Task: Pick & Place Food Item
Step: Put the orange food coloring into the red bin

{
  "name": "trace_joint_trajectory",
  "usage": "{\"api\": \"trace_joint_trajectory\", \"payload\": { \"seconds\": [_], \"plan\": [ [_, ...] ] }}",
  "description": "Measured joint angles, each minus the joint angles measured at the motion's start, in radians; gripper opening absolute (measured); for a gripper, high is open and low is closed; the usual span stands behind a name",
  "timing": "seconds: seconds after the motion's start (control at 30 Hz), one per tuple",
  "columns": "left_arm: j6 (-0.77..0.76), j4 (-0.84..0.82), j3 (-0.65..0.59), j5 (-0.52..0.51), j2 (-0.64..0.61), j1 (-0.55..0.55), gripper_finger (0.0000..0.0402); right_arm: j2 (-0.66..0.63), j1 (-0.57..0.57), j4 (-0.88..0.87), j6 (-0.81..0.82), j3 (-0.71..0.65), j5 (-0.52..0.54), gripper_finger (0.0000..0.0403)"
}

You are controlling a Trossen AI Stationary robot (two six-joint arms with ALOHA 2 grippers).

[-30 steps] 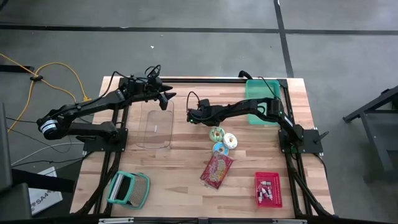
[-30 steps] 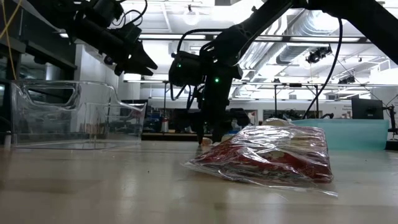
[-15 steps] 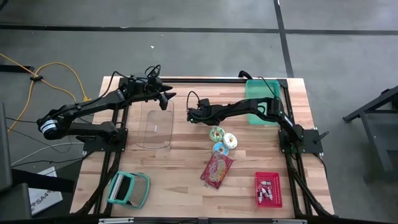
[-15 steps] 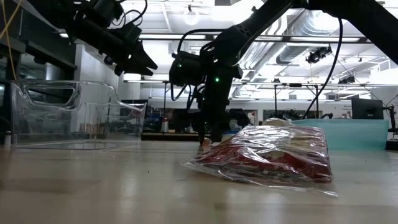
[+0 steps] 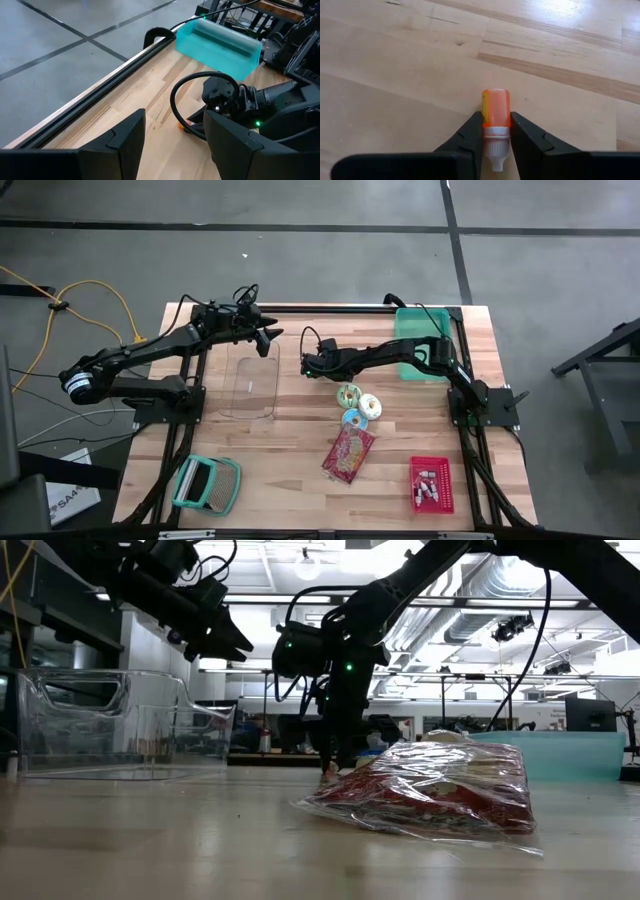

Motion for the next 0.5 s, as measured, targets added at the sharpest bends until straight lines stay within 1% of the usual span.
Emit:
{"api": "trace_joint_trajectory", "payload": {
  "seconds": [0.5],
  "plan": [
    [-0.001,0.0,0.0,0.0,0.0,0.0,0.0195,0.0,0.001,-0.001,-0.006,0.0,0.019,0.0068]
  ]
}}
